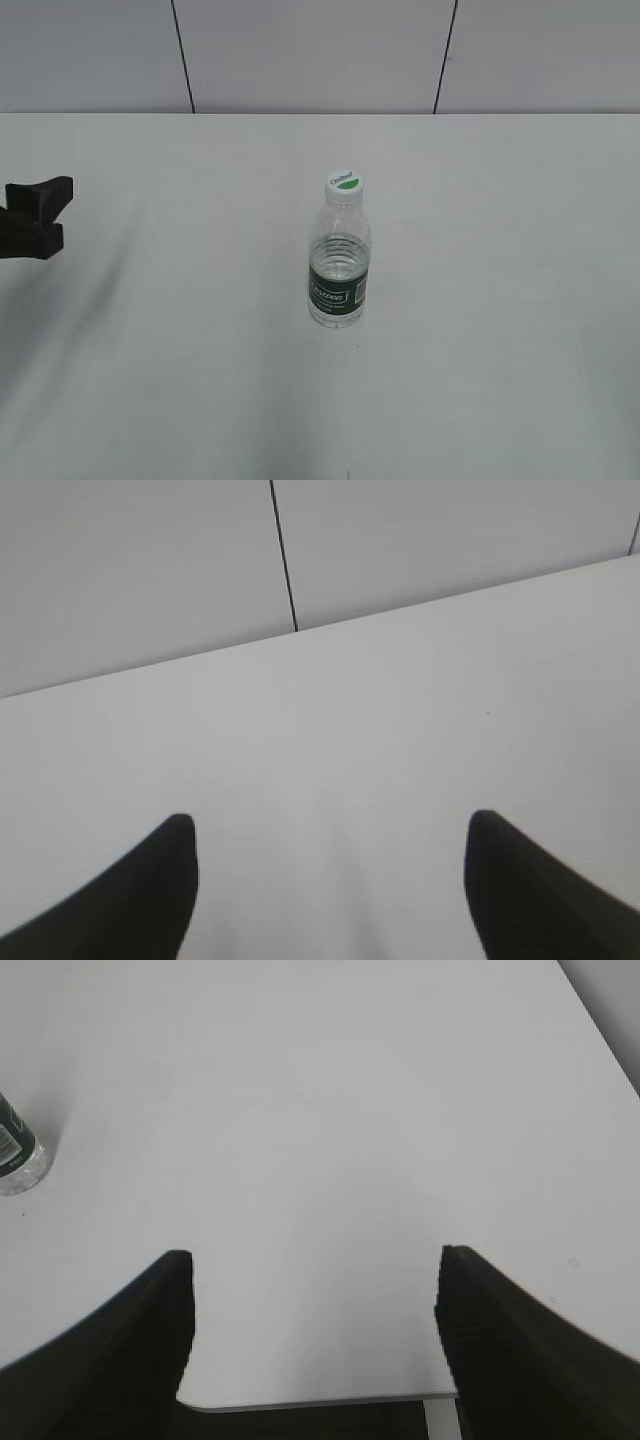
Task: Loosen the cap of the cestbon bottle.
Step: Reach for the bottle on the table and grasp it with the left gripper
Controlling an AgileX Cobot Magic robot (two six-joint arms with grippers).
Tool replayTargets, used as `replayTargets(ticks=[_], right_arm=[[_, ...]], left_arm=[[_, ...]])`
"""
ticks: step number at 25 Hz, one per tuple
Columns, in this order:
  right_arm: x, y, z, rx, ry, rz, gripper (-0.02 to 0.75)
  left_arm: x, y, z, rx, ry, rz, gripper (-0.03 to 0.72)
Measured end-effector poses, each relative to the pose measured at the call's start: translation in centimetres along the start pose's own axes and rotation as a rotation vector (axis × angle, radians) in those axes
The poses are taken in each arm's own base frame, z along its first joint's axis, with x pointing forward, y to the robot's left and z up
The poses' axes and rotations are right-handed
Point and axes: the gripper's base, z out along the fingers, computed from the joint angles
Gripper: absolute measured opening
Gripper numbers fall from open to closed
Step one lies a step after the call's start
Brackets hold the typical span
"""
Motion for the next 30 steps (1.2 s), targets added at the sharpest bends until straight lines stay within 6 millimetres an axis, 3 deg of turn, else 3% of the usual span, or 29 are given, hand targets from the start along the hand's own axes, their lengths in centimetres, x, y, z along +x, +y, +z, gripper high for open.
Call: replayTargets(ticks=[4,10,18,23,30], right_arm=[[0.0,0.0,0.0,0.000,0.000,0.000,0.577],[0.0,0.0,0.0,0.000,0.000,0.000,0.577],[0.0,0.0,0.0,0.000,0.000,0.000,0.577],[0.0,0.0,0.0,0.000,0.000,0.000,0.577],[0.0,0.0,0.0,0.000,0.000,0.000,0.577]], left_arm=[[0.4,-0.4,0.8,0.035,-0.025,0.042,0.453],[1.7,-2.1,2.4,0.252,-0.117,0.151,0.440],[4.3,-0.5,4.8,0.515,-0.130,-0.005,0.440],[4.3,-1.1,6.9,0.778,-0.128,0.131,0.438],[4.7,-1.4,8.1,0.897,-0.064,0.093,0.442]])
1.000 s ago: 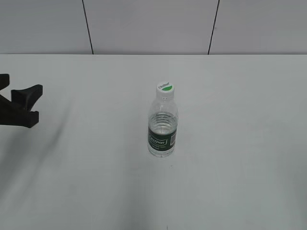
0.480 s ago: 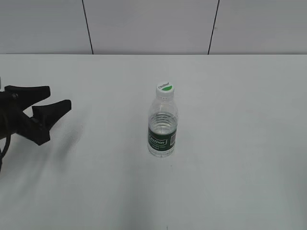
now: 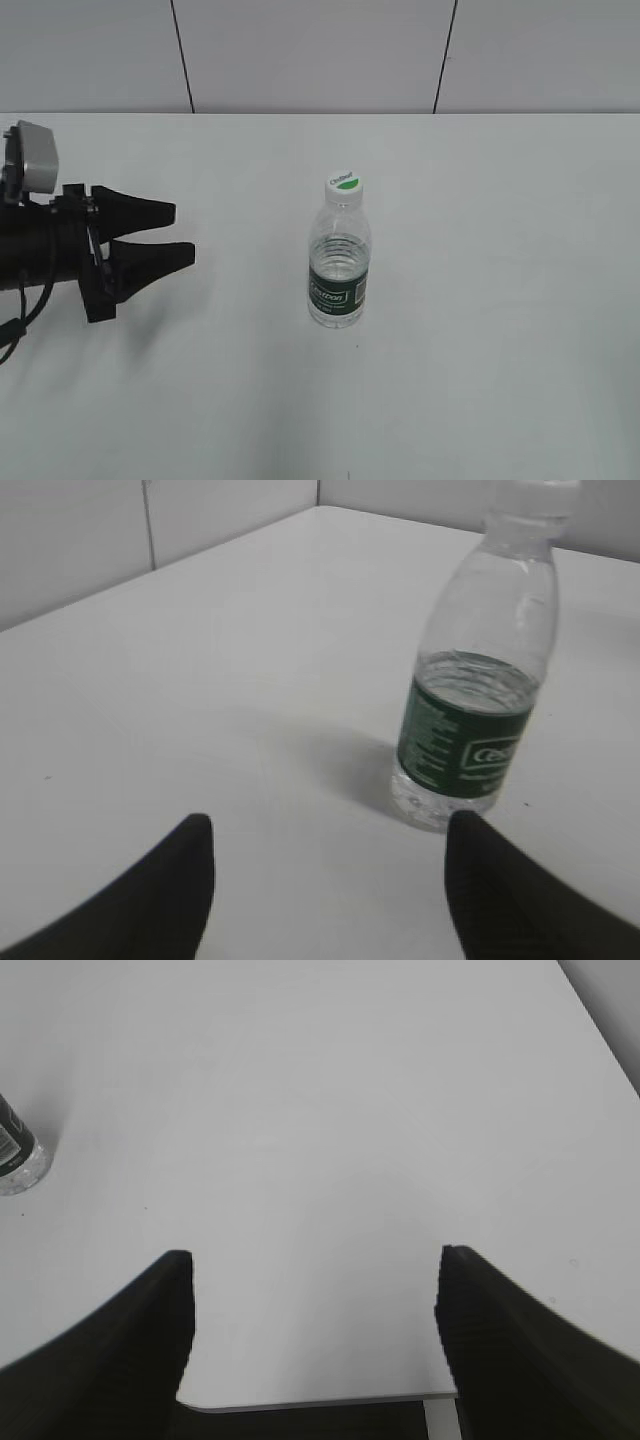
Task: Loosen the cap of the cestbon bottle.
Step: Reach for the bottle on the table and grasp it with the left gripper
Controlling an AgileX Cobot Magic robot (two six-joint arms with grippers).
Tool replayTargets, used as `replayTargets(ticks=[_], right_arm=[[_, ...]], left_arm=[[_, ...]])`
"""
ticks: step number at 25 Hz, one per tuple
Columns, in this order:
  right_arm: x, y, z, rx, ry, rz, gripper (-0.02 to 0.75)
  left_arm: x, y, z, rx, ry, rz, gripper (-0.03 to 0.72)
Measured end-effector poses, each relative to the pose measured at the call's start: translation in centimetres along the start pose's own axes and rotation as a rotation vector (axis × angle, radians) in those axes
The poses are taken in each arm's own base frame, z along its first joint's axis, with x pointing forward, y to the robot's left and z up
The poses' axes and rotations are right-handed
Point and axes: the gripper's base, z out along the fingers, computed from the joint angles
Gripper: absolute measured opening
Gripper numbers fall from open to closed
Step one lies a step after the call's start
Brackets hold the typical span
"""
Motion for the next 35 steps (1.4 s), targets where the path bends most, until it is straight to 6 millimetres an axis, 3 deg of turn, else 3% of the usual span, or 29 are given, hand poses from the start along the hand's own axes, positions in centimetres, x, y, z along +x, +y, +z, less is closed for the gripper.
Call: replayTargets(ticks=[6,12,18,35], right_arm=[[0.0,0.0,0.0,0.000,0.000,0.000,0.577],[0.0,0.0,0.0,0.000,0.000,0.000,0.577],[0.0,0.0,0.0,0.000,0.000,0.000,0.577],[0.0,0.0,0.0,-0.001,0.000,0.000,0.577]], left_arm=[[0.1,-1.0,3.4,0.181,0.035,0.061,0.506],[-0.9,-2.3,6.7,0.281,0.053,0.153,0.519],[-1.5,-2.0,8.3,0.246,0.052,0.168,0.521],[-0.9,-2.2,13.1,0.312,0.053,0.202,0.521]])
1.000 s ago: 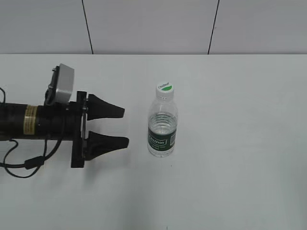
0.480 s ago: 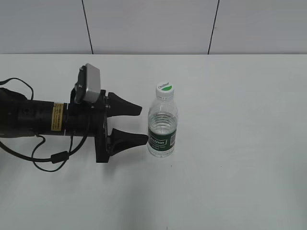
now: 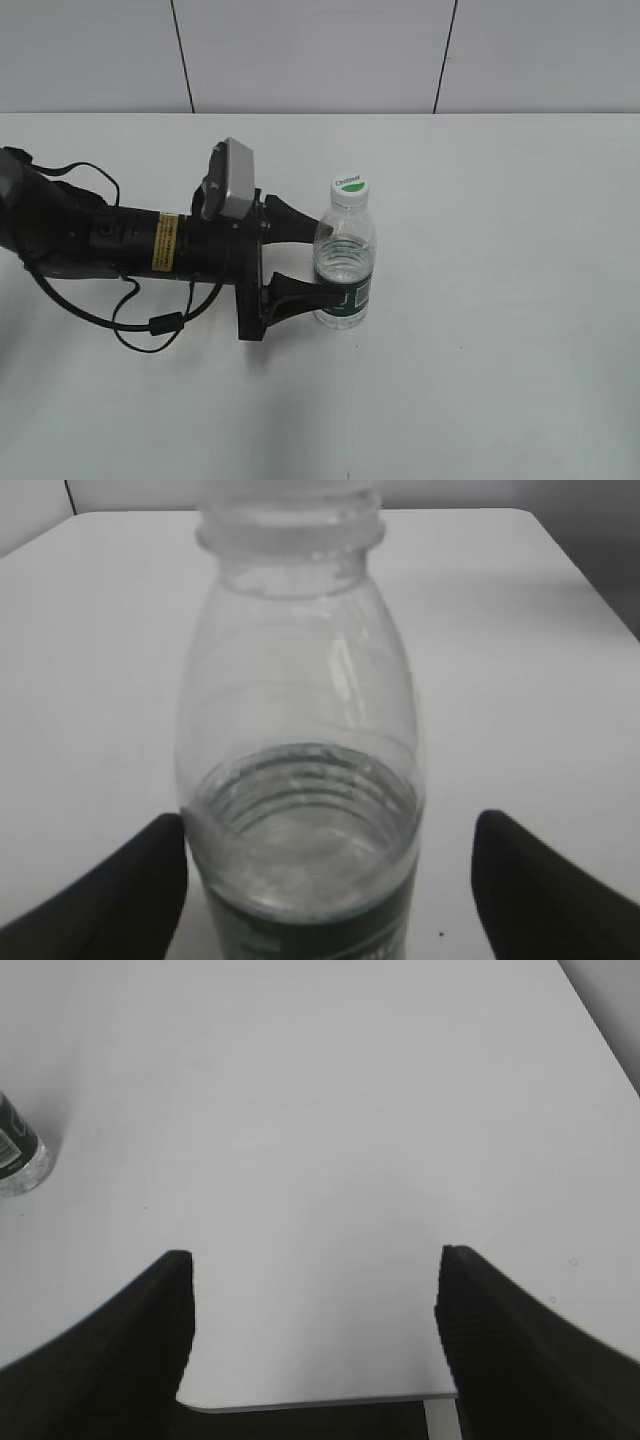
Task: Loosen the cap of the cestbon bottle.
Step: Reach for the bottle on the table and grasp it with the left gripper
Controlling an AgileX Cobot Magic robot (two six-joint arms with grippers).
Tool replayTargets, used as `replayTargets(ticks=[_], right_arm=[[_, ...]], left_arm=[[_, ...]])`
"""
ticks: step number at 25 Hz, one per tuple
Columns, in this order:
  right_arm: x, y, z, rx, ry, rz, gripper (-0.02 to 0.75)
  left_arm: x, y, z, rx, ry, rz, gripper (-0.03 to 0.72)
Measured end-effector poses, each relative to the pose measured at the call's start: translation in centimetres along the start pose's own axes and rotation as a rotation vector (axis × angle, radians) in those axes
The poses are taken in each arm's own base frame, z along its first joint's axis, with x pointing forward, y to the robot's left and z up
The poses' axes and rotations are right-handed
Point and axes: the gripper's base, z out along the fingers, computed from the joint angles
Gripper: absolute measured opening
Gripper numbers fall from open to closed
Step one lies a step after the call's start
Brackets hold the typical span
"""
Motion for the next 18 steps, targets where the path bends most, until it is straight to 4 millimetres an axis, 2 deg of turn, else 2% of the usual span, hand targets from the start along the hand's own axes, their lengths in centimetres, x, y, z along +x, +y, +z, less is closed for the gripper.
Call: replayTargets(ticks=[6,18], right_arm=[[0.0,0.0,0.0,0.000,0.000,0.000,0.577],[0.0,0.0,0.0,0.000,0.000,0.000,0.577]], left_arm=[[-0.3,0.2,1.4,-0.024,0.056,0.021,0.521],[-0.2,0.4,2.2,-0.111,0.076,-0.035,0.499]])
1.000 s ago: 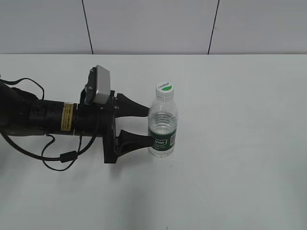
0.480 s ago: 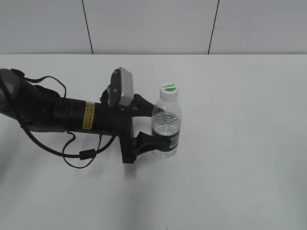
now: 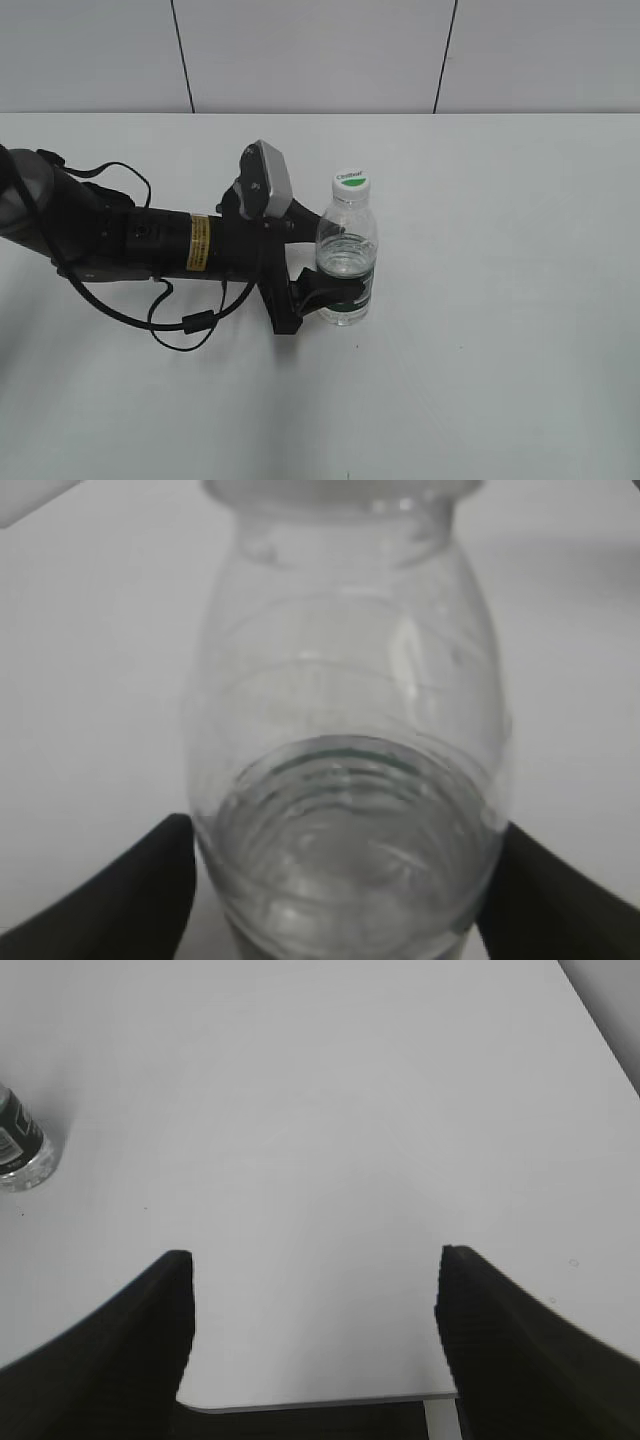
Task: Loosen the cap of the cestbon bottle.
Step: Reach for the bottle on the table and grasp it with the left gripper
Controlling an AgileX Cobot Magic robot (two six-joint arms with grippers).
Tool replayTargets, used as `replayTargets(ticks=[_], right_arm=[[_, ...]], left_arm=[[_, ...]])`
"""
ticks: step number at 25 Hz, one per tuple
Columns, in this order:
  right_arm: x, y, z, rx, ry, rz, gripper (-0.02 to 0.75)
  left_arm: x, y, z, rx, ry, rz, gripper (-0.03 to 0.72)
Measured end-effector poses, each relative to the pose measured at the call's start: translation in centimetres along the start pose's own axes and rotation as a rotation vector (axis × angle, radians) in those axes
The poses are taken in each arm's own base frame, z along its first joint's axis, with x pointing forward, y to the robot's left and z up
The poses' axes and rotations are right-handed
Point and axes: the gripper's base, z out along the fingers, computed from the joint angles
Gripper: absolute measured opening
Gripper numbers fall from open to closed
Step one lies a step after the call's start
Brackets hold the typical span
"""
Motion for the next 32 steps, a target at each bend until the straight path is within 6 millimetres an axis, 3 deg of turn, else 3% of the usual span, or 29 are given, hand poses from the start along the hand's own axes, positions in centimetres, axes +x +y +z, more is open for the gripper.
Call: replayTargets(ticks=[10,16,22,27,32], right_arm=[[-0.8,0.0,-0.1,-0.007,0.005,0.067,0.577],[-4.4,-0.3,1.9,-0.011,0.136,0.094,0.577],[-9.4,-0.8,4.9,-0.013,0.266,0.103,0.575],[-13.3,-1.0,7.8,-0.033,0.350,0.105,0.475],[-15.7,-0.6,11.9,-0.127,0.489,0.111,0.419]], left_arm=[[0.0,0.0,0.0,-0.007,0.004,-0.003,0.428],[0.1,-0.2,0.0,0.028,0.011,-0.008,0.424],[0.0,-0.5,0.0,0.059,0.010,-0.003,0.413],[0.0,-0.7,0.0,0.082,0.011,0.006,0.393],[0.0,-0.7,0.0,0.088,0.010,0.007,0.393]])
